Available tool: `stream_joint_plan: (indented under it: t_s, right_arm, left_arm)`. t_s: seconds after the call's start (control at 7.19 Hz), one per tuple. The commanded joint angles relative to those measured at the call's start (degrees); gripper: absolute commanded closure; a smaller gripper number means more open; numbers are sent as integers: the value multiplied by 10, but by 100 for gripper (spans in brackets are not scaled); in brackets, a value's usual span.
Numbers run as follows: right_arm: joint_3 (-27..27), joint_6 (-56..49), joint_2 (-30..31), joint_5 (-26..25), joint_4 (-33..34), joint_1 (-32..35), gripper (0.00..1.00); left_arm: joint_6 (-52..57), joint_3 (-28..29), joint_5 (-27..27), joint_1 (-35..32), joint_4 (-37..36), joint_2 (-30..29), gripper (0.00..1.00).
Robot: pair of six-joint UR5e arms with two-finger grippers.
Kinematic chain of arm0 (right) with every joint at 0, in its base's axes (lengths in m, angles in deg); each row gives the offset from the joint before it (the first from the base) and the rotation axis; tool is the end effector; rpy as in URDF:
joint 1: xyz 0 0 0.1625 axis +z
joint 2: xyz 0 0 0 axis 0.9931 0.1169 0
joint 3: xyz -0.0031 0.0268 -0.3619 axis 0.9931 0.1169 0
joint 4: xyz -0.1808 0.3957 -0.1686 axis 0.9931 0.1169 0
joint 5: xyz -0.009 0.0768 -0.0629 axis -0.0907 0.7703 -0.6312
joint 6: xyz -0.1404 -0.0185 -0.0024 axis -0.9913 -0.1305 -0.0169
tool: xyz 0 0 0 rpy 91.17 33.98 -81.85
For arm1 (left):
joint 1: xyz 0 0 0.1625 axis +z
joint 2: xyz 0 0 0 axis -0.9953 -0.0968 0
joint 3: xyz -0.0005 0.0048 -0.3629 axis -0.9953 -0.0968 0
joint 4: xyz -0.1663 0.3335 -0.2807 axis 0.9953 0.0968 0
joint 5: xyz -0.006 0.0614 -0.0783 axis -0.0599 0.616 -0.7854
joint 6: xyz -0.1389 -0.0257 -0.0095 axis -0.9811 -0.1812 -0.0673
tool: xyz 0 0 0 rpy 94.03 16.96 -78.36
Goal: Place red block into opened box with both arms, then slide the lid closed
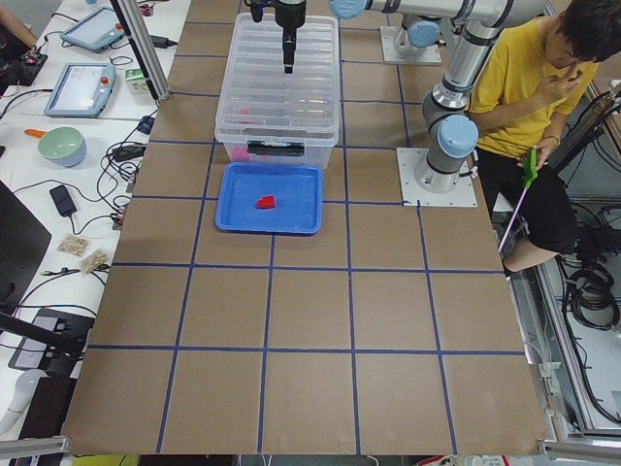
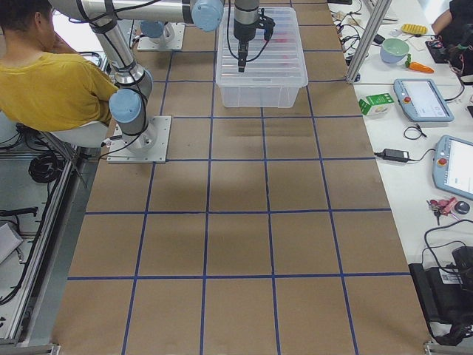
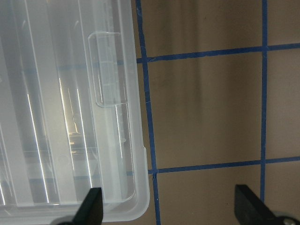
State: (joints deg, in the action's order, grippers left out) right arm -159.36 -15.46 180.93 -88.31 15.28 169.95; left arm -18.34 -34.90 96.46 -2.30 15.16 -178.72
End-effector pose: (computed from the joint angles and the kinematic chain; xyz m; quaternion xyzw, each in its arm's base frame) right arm 0.1045 -0.5152 0.3739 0.0415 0.9989 0.0198 0.0042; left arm -0.1014 -0.5555 0.4303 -0.0046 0.9996 -0.0258 0.0033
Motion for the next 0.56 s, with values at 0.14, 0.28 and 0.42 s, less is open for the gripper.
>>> stream_joint_plan:
  t_s: [0.14,0.28,0.42]
  right_arm:
    - [0,0,0,1,0,0,0]
    - [1,1,0,1,0,0,0]
    - [1,-1,-3,2,2,0,0]
  left_arm:
    - [0,0,0,0,0,0,0]
    - [0,0,0,0,0,0,0]
    - [0,0,0,0,0,0,0]
